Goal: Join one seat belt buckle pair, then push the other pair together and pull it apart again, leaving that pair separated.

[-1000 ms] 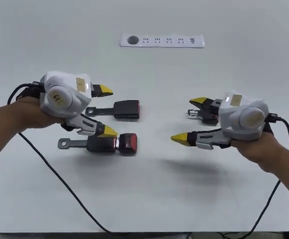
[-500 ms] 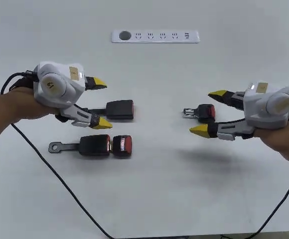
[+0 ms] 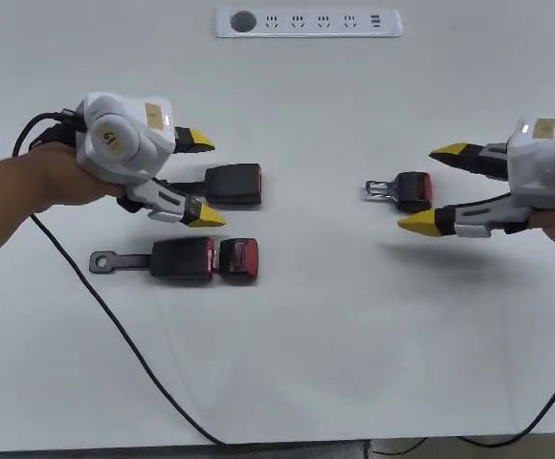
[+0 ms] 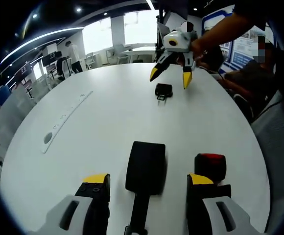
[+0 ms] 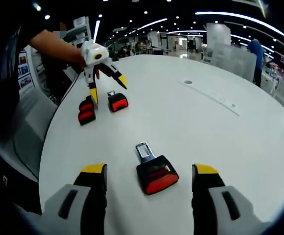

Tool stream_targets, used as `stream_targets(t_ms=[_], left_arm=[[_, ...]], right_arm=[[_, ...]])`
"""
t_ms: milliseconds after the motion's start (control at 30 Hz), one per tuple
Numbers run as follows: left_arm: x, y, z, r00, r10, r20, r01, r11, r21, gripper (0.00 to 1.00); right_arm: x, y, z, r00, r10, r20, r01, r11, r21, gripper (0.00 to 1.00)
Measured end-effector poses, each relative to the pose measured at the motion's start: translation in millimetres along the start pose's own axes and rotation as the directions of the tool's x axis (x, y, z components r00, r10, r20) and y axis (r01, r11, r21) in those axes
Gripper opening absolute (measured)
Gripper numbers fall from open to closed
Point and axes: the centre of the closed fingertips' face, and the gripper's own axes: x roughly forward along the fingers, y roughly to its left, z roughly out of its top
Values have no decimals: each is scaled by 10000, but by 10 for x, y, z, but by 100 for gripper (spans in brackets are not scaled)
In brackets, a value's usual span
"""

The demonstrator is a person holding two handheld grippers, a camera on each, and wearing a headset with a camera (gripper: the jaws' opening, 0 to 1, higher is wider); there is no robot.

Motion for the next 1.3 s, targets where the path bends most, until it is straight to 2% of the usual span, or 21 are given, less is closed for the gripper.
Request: stream_targets(t_ms=[100,233,333,400,433,500,533,567,600,700,767,833,867,933,967,1000,1033,1200,1300], left_arm=[[30,7,-30,9999,-156,-9,155,9995,-282,65],[81,-1,-51,9996,-280,-54,278,9992,-291,62],[102,-4,-68,9995,-322,-69,319,9988,-366,61],[115,-16,-91,9992,-391,-126,386,9985,-386,56],[127,-18,-106,9991,-414,-132,410,9986,-338,55],[149,-29,-145,9982,-545,-259,532,9975,-467,56],[150,-2,-98,9988,-480,9,480,9988,-112,55],[136,8,-133,9988,-450,-199,444,9986,-286,54],[154,64,-103,9994,-329,-65,327,9990,-316,54],[159,69,-90,9993,-371,-4,371,9989,-270,52],[147,72,-91,9990,-447,-59,445,9988,-220,50],[141,65,-99,9987,-506,-19,505,9987,-105,49],[140,70,-106,9989,-471,-63,471,9989,65,48],[124,58,-117,9986,-507,-118,508,9986,138,43],[119,47,-94,9985,-543,1,543,9983,204,38],[105,31,-96,9980,-628,-31,629,9976,298,34],[99,59,-91,9986,-528,6,528,9984,220,34],[81,75,-87,9979,-648,58,645,9970,434,33],[81,74,-87,9972,-742,-1,741,9956,578,33]], right_arm=[[31,-22,-56,9997,186,-167,-188,9997,-122,72],[72,-28,-171,9976,428,-552,-439,9989,-188,69],[91,-5,-219,9960,540,-714,-576,9971,-504,66],[104,0,-252,9952,573,-798,-609,9972,-437,66],[107,-31,-230,9968,483,-634,-533,9955,-787,64],[99,-36,-231,9969,516,-587,-544,9974,-471,61],[97,-29,-222,9966,614,-551,-634,9974,-351,58],[106,-26,-219,9966,625,-545,-653,9966,-511,57],[121,-25,-232,9958,627,-666,-696,9918,-1076,56],[142,3,-201,9958,777,-494,-823,9916,-1000,56],[159,-18,-207,9955,730,-612,-819,9840,-1585,53],[171,-6,-187,9943,892,-592,-966,9858,-1376,52],[171,-10,-189,9941,900,-603,-982,9838,-1498,51],[167,-42,-187,9940,928,-573,-1004,9841,-1464,47],[167,-45,-183,9939,952,-548,-1018,9856,-1352,46],[168,-46,-191,9936,941,-628,-1029,9822,-1571,44],[174,-55,-187,9934,922,-675,-1036,9761,-1912,41],[169,-34,-195,9914,1132,-660,-1243,9721,-1989,37],[154,-30,-208,9911,1250,-460,-1315,9730,-1899,36]])
